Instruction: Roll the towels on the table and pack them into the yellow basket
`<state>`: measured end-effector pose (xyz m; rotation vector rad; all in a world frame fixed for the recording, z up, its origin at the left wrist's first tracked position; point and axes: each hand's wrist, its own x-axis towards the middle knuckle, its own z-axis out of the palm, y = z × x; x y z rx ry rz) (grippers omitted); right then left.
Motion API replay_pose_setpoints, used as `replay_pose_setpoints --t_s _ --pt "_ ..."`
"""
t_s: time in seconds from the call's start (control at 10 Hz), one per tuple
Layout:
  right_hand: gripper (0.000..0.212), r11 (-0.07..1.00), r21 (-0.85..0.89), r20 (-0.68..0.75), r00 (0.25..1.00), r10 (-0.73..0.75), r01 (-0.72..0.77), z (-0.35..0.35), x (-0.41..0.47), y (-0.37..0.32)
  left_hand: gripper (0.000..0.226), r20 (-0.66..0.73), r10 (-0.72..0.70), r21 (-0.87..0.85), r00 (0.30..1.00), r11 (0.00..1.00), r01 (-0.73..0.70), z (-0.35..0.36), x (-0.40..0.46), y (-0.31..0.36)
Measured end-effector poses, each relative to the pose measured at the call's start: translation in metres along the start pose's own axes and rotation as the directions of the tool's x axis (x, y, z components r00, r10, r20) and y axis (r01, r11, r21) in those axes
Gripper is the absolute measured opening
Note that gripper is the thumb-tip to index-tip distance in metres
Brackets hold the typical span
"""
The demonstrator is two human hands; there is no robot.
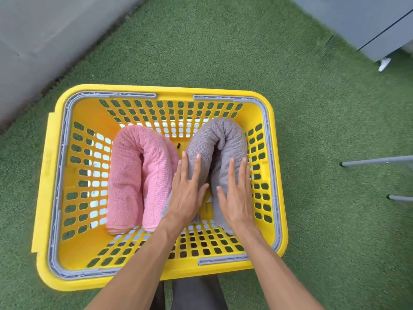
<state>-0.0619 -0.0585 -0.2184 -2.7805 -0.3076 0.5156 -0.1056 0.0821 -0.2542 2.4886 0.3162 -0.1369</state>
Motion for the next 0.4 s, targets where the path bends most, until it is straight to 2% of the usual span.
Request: replay_pose_setpoints --t_s 0.1,0.2,0.4 --pt "0.089 0.996 -0.094 0.056 0.998 0.009 -0.004 0.009 0.007 0.005 0.080 0.008 -0.030 0.084 1.000 0.996 0.029 0.007 0.004 0.001" --pt "0.089 0.992 -0.124 0.085 0.996 0.023 -0.012 0.013 0.006 0.007 0.077 0.012 -0.039 0.097 0.999 0.995 0.037 0.010 0.000 0.001" --pt "0.083 0.998 0.027 0.110 0.992 0.058 -0.061 -0.012 -0.014 -0.003 0.072 0.004 -0.022 -0.027 1.000 0.999 0.022 -0.021 -0.022 0.005"
